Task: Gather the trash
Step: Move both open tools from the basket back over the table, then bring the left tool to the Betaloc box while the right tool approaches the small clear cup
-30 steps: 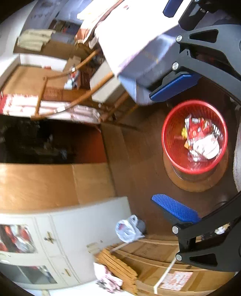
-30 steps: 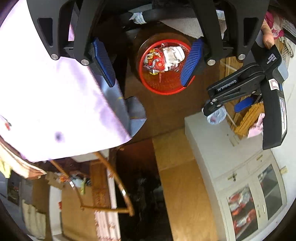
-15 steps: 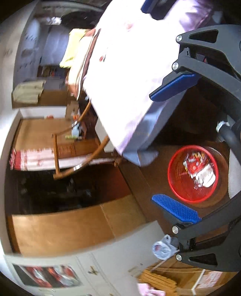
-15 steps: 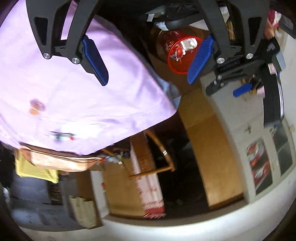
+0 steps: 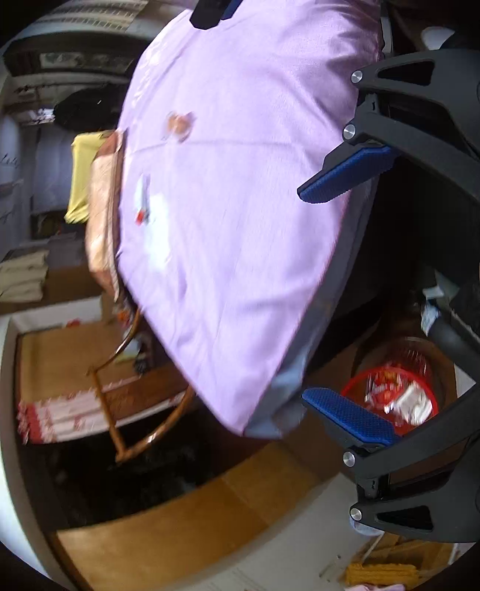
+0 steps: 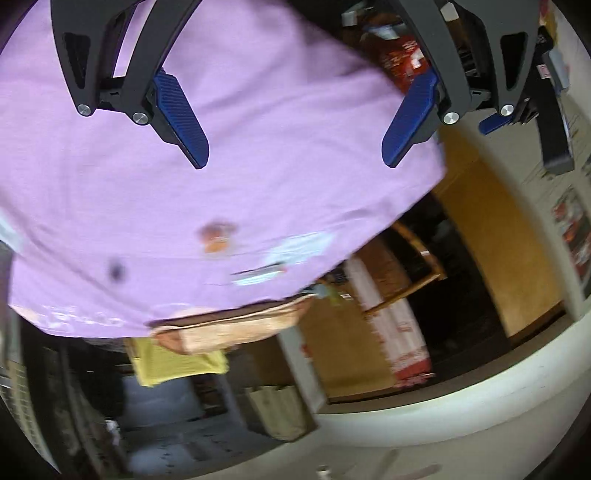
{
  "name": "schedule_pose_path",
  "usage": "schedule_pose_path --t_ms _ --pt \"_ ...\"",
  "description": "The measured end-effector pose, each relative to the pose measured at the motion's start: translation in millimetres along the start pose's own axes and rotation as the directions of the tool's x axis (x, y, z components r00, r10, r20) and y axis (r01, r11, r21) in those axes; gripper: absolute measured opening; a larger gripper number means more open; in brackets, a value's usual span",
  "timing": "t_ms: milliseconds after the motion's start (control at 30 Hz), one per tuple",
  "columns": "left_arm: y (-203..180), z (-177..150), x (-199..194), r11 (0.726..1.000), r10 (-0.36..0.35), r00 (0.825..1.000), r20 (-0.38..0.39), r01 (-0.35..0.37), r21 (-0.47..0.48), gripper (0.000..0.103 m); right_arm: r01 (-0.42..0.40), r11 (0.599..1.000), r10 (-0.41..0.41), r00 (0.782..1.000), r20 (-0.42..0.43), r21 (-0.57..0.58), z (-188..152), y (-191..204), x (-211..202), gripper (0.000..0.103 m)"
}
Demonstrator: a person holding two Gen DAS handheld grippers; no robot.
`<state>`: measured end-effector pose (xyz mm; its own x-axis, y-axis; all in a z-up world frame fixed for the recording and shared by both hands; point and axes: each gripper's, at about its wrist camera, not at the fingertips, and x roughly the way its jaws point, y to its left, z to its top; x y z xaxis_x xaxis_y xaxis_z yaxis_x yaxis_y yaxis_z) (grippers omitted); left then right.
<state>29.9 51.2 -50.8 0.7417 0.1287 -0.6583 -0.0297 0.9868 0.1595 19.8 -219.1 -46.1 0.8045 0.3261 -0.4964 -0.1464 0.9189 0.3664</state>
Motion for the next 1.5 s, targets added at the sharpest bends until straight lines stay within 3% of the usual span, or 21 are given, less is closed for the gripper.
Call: schedule_pose_path --t_ms 133,433,600,733,933,1133,1233,1300,1500 --pt "-15 17 33 0.998 -0.067 0.996 -0.06 0.068 0.016 0.096 0.065 0.997 -0.065 0.998 -0.022 0.035 8 -30 17 0.094" --pt "-30 72 88 0.996 -0.049 0.996 -0.076 0.054 0.065 0.096 0.127 0.988 -0.116 0.986 -0.117 0.087 42 -64 59 0.094" --pt "-31 101 123 0.992 -0.097 0.987 -0.126 0.106 0.069 0.096 0.167 0.986 -0.163 0.975 -0.151 0.013 55 -65 81 0.097" --pt "-45 123 153 0.984 -0.128 0.976 -0.178 0.147 0.1 0.096 0.222 0.974 -0.227 0.954 -0.197 -0.047 57 -73 100 0.097" --pt "-78 161 202 0.965 -0.199 0.947 -0.25 0.234 0.118 0.096 0.166 0.983 -0.146 0.965 -0.216 0.078 56 -98 101 0.098" --pt "-119 185 246 0.949 -0.224 0.93 -0.293 0.276 0.152 0.097 0.146 0.972 -0.092 0.957 -0.275 0.183 52 -115 108 0.098" --pt "-128 196 260 0.946 -0.243 0.926 -0.289 0.292 0.14 0.097 0.143 0.971 -0.083 0.954 -0.288 0.191 51 -116 111 0.098" --pt "-131 204 271 0.94 -0.273 0.913 -0.304 0.321 0.12 0.097 0.141 0.969 -0.076 0.952 -0.298 0.201 50 -117 113 0.098" --pt "-135 221 292 0.911 -0.329 0.91 -0.253 0.377 0.169 0.098 0.14 0.968 -0.073 0.952 -0.299 0.207 50 -119 114 0.098"
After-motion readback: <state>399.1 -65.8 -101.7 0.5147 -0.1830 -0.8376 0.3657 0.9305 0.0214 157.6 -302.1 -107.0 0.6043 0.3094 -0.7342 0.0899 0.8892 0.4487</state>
